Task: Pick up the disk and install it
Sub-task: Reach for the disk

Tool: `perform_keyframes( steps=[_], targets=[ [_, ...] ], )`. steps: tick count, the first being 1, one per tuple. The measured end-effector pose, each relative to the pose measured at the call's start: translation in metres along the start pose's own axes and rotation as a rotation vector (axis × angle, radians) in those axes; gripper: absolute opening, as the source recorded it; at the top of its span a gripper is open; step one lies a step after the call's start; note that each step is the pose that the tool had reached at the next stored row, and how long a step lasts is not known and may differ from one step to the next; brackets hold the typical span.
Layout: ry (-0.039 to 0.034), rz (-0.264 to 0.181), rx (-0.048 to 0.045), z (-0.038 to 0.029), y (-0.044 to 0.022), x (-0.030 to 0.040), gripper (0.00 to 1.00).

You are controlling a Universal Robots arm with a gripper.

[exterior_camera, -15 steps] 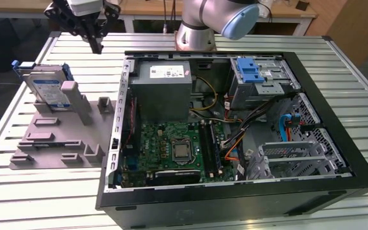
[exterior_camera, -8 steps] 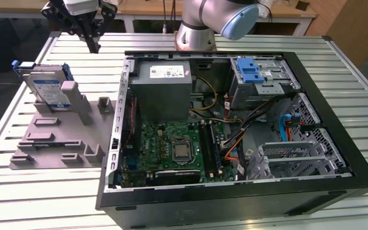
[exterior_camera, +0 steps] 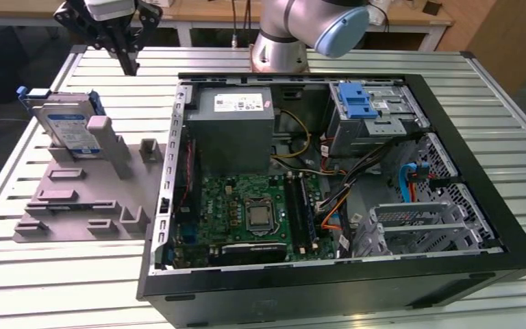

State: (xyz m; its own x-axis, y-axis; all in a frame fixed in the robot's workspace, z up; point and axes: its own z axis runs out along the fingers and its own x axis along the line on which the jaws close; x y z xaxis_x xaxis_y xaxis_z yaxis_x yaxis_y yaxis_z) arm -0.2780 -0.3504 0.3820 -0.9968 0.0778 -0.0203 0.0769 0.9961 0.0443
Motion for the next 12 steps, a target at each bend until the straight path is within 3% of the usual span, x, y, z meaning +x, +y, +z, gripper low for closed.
perform_keyframes(
  steps=[12],
  targets=[
    [0.0008,0.0,0.0001,0.0013,0.0053,0.0164,0.11]
  ],
)
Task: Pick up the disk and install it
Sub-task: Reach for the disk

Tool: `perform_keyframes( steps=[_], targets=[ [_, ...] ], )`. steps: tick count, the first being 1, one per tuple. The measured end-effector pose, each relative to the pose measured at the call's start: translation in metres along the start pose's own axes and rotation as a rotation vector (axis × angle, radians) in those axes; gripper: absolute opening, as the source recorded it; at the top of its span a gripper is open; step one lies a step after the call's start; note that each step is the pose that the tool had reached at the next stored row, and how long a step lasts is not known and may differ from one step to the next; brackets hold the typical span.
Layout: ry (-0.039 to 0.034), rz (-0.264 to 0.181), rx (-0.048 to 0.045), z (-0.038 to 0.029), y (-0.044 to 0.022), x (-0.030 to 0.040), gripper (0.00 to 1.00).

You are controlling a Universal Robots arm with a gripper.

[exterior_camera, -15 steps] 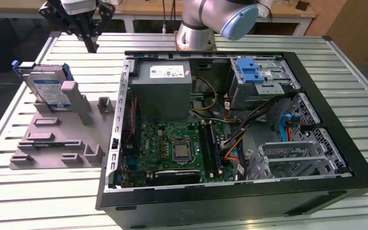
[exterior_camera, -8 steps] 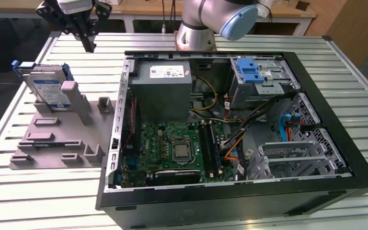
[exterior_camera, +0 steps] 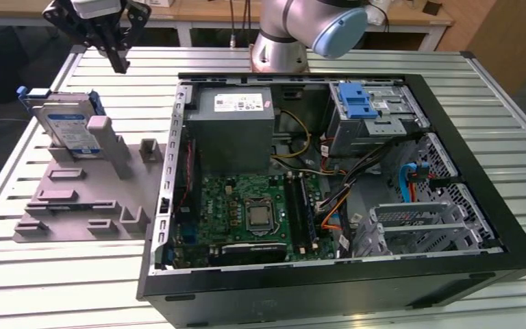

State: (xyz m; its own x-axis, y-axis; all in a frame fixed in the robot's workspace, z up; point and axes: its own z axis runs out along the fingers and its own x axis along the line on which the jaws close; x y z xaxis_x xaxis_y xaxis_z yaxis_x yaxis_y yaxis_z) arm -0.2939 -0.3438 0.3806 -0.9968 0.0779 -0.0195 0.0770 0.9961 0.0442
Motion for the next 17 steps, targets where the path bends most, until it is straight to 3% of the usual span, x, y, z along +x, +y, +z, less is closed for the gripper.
perform_keyframes(
  steps=[5,11,17],
  targets=[
    [0.0085,0.0,-0.0028,0.001,0.0006,0.0041,0.11],
    [0.0087,-0.002,-0.0033,0.0011,0.0006,0.0044,0.11],
    [0.0124,-0.082,-0.0044,0.0021,0.0003,0.0071,0.11]
  ],
)
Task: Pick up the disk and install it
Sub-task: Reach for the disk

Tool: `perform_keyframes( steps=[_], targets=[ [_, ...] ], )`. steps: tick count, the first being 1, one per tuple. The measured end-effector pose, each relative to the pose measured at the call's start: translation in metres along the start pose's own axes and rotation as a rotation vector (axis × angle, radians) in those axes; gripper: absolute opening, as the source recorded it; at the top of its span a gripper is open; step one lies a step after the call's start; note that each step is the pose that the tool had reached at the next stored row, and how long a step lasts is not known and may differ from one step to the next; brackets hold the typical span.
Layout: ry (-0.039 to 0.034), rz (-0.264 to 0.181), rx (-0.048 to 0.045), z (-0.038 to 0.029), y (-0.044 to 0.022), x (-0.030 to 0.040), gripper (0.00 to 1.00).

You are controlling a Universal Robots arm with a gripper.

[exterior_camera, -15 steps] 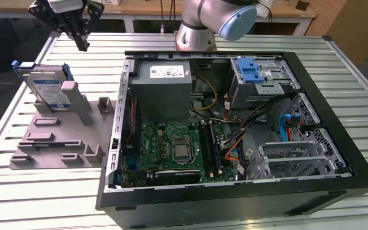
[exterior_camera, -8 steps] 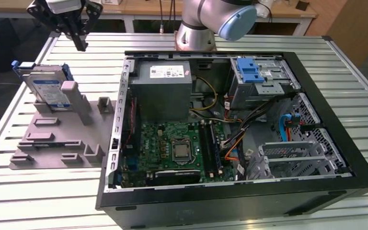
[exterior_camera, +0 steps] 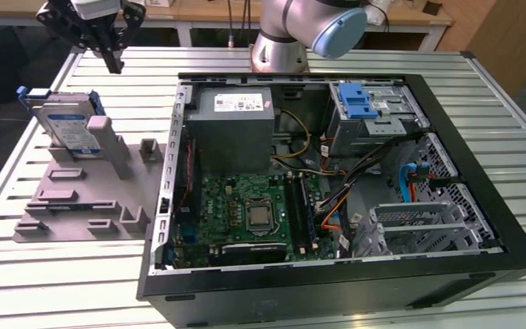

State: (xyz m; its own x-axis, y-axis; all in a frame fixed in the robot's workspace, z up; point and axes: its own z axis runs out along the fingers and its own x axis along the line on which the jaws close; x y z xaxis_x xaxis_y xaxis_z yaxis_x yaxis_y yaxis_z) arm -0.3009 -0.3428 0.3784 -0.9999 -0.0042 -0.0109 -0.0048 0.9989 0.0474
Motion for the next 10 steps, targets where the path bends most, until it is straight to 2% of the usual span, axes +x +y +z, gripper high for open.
perform_keyframes(
  steps=[5,10],
  targets=[
    [0.0,-0.002,-0.0001,0.0003,0.0002,0.0118,0.11],
    [0.0006,-0.002,-0.0001,0.0003,0.0002,0.0193,0.11]
  ],
)
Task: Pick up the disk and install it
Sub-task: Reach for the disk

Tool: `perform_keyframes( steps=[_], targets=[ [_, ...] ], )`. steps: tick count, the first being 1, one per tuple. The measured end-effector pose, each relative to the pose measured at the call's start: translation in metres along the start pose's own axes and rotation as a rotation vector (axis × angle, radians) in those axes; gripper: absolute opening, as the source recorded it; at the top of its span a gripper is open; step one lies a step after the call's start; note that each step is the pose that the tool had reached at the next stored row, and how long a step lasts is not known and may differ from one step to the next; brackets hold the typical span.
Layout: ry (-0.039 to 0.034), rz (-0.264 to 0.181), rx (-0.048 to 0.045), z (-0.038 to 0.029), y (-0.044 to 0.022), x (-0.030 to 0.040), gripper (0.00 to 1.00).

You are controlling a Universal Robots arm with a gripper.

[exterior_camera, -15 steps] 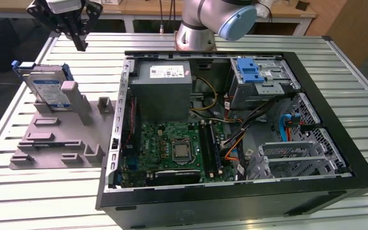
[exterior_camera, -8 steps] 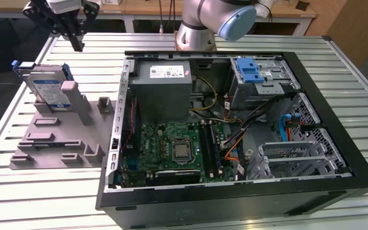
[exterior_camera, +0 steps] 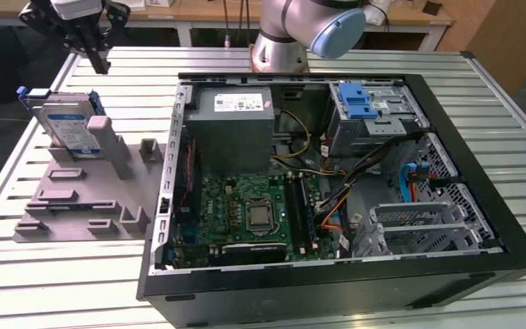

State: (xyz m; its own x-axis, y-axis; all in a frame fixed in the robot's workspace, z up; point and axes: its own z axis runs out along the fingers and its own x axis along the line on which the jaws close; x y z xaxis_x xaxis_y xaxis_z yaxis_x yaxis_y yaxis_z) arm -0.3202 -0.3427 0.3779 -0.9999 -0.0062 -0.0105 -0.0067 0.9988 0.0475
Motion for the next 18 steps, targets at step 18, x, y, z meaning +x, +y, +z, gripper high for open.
perform_keyframes(
  steps=[18],
  targets=[
    [0.0003,0.0,0.0,0.0012,0.0009,0.0361,0.11]
  ],
)
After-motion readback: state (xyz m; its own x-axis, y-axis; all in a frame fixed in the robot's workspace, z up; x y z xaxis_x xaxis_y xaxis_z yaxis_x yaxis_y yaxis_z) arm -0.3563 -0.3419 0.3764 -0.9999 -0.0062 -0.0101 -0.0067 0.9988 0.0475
